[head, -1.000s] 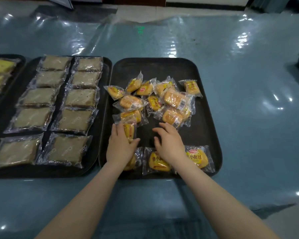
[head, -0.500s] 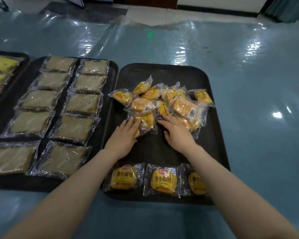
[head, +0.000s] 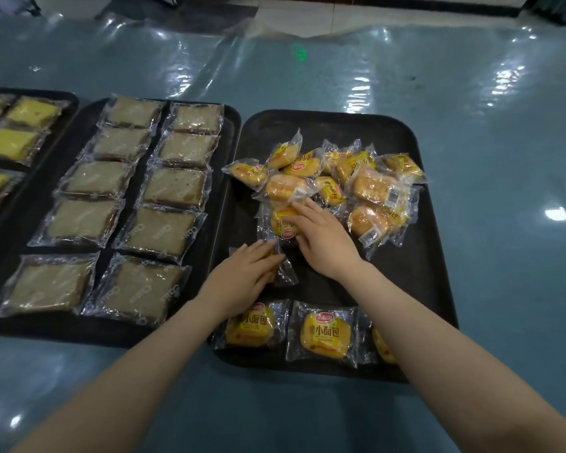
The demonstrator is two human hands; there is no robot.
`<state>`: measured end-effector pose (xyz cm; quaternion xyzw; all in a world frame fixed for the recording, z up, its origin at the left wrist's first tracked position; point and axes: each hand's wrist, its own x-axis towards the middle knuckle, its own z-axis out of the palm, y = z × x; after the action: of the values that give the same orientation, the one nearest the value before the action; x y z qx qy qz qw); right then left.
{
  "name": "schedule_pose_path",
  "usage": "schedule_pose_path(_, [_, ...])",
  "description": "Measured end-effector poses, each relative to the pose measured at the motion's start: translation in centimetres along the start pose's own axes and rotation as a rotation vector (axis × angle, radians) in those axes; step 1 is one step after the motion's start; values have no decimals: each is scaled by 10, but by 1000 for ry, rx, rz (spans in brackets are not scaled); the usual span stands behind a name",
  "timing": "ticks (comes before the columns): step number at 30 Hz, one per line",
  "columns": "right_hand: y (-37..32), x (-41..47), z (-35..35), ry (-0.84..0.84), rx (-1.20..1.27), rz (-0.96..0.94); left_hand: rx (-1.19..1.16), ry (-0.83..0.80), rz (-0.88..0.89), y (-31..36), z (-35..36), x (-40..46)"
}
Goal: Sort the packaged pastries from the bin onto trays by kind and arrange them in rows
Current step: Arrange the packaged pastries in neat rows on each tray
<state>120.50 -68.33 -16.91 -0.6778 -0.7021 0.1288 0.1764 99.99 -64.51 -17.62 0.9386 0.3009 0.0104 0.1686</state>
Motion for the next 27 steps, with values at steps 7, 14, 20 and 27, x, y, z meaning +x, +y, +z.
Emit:
schedule_pose_path(7, [9, -13, 0, -115, -115, 137, 159, -70, -173, 24, 30, 0])
schedule_pose_path(14, [7, -77, -5, 51, 83, 355, 74, -154, -74, 14, 23, 1])
schedule_pose_path(20, [14, -63, -21, -55, 67, 33, -162, 7, -90, 11, 6, -2])
schedule_pose_path(27, [15, -58, -16, -223, -117, 161, 22, -51, -121, 20, 12, -4])
